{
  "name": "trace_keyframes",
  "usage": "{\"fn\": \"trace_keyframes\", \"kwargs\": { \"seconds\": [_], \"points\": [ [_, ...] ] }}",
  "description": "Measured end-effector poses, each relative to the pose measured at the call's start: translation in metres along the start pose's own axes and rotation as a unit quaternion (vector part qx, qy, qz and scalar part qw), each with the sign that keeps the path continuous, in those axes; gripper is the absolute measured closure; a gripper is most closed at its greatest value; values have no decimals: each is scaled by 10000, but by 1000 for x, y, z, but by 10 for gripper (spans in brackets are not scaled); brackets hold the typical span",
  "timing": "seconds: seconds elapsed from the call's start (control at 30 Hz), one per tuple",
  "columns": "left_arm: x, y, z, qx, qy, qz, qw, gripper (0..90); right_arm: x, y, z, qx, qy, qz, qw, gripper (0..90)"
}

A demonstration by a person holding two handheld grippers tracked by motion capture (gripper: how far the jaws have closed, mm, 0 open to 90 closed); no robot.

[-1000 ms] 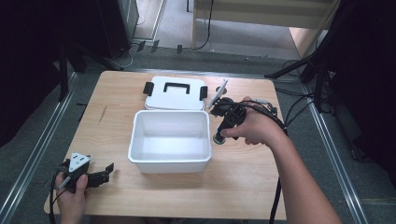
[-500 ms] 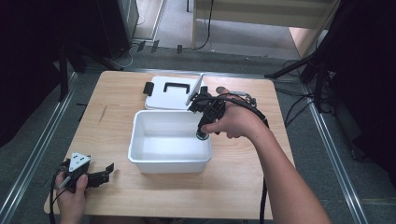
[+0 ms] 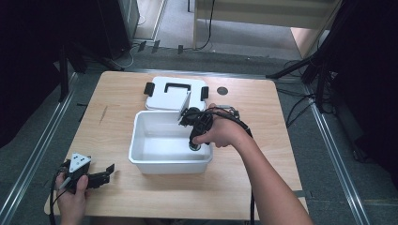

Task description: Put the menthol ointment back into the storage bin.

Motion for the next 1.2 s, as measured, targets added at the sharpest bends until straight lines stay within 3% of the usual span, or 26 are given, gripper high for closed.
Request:
{"fn": "trace_keyframes", "kwargs": {
  "seconds": [0.3,0.73,0.97,1.2],
  "points": [
    [0,0,-1,6,1,14,10000,77,29,-4,6,-285,56,-61,9996,510],
    [0,0,-1,18,-9,9,10000,77,36,-8,12,-283,57,96,9995,510],
    [0,0,-1,17,0,6,10000,77,55,-6,14,-458,160,461,9978,510],
    [0,0,-1,15,-2,8,10000,77,54,-6,14,-472,176,372,9980,490]
  ]
}}
Point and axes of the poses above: each handheld gripper's, and its own axes: x roughly forward along the jaws, y roughly out of its underside, z roughly to its left, the point moved 6 cm from there along x, roughly forward along the jaws, and after that the axes turned 2 degrees about -z, right-handed, at the moved point
